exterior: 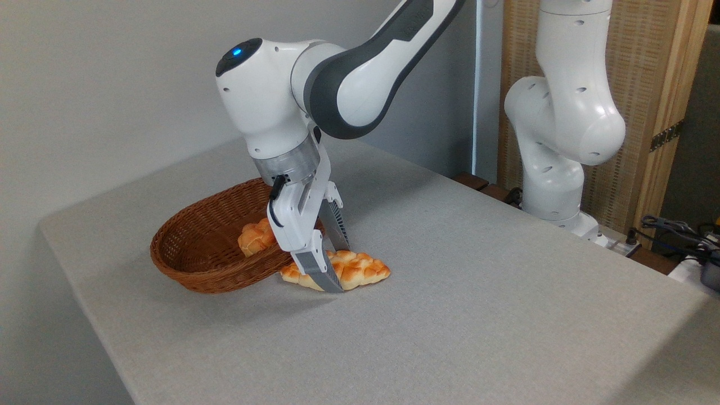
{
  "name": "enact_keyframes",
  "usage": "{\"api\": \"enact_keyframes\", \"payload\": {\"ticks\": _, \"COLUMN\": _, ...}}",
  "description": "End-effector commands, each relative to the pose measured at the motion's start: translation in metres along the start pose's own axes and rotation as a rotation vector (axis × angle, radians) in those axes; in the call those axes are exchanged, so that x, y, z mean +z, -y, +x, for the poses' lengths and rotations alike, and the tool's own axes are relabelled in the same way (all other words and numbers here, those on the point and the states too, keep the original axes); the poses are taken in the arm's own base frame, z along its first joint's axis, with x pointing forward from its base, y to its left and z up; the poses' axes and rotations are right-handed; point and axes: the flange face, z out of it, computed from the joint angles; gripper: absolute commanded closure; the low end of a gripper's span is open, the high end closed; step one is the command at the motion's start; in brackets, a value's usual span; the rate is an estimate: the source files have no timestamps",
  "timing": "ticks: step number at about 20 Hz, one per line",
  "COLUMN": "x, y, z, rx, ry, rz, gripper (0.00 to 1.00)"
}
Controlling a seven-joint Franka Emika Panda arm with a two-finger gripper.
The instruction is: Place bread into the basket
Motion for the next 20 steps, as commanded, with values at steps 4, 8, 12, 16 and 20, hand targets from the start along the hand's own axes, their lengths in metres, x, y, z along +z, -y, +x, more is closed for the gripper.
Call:
{"api": "enact_keyframes", "payload": {"ticks": 4, "x": 0.0, "y": 0.0001, "z": -0.0034, "rx": -0.016, "ry": 0.012, "rz": 0.007, "gripper": 0.54}}
{"api": "enact_keyframes", "payload": {"ticks": 8, "x": 0.0003, "y": -0.0002, "z": -0.0034, "rx": -0.017, "ry": 0.012, "rz": 0.004, "gripper": 0.64}}
{"api": "enact_keyframes", "payload": {"ticks": 12, "x": 0.0004, "y": -0.0005, "z": -0.0027, "rx": -0.016, "ry": 0.013, "rz": 0.003, "gripper": 0.64}}
{"api": "enact_keyframes", "payload": {"ticks": 16, "x": 0.0004, "y": -0.0005, "z": -0.0027, "rx": -0.016, "ry": 0.013, "rz": 0.003, "gripper": 0.64}}
{"api": "enact_keyframes", "payload": {"ticks": 20, "x": 0.0006, "y": -0.0007, "z": -0.0027, "rx": -0.016, "ry": 0.013, "rz": 0.001, "gripper": 0.64}}
